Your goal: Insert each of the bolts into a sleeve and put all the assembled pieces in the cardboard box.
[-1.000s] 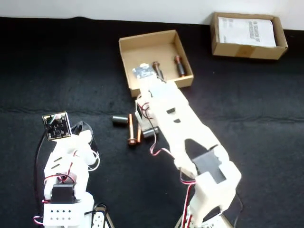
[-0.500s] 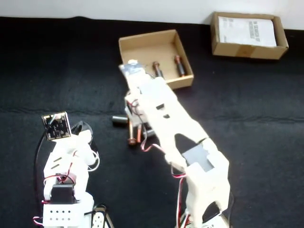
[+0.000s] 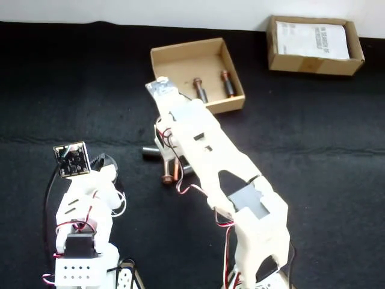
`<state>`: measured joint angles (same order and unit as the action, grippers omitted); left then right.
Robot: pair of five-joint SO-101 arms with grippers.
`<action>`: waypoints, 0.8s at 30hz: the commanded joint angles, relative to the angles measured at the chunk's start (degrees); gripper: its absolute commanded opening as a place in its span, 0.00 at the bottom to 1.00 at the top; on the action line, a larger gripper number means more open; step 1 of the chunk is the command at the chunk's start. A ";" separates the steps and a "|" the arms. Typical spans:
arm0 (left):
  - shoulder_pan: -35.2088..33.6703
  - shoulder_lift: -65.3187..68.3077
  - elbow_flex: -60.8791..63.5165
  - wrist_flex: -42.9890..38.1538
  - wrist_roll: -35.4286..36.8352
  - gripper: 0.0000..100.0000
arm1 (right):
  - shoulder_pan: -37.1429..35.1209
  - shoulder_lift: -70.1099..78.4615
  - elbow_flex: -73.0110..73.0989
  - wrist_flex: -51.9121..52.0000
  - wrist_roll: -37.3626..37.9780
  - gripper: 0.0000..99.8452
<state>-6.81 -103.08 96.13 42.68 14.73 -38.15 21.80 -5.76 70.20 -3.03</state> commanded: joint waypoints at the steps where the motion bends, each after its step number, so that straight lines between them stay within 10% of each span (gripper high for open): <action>1: -0.75 -0.31 0.92 -0.09 -0.53 0.02 | 0.04 -0.22 -1.80 -0.04 -0.44 0.18; 24: -0.75 -0.31 0.92 -0.09 -0.53 0.02 | 3.03 12.09 -2.51 -2.24 -0.18 0.18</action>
<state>-6.81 -103.08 96.13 42.68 14.73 -35.60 32.79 -7.25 69.14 -3.12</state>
